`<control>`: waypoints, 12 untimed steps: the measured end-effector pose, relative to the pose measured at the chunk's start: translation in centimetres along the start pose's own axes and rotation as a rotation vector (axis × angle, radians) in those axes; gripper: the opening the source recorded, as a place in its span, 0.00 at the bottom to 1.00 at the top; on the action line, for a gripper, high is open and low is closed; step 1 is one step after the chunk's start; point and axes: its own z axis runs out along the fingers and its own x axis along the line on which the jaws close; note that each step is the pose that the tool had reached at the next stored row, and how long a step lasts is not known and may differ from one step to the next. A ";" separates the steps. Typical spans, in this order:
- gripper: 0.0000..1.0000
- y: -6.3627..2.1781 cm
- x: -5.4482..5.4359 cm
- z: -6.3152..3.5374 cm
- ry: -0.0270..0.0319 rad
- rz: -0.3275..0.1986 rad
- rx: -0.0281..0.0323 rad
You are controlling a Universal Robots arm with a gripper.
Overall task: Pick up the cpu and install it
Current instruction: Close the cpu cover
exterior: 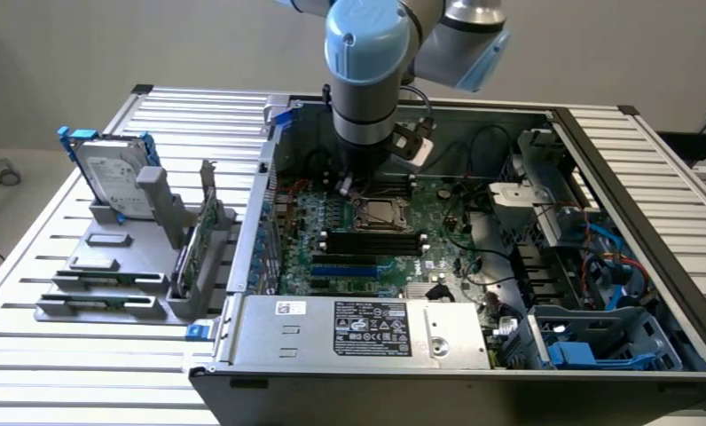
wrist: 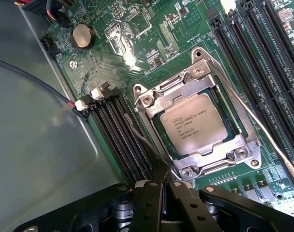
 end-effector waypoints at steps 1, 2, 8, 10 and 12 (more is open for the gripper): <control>0.11 0.06 0.0 0.01 0.0000 -0.001 0.0002; 0.11 0.12 0.1 0.02 -0.0002 -0.001 0.0005; 0.11 0.49 0.3 0.09 -0.0005 -0.005 0.0017; 0.11 0.49 0.3 0.09 -0.0008 -0.005 0.0018; 0.11 0.50 0.3 0.11 -0.0006 -0.005 0.0019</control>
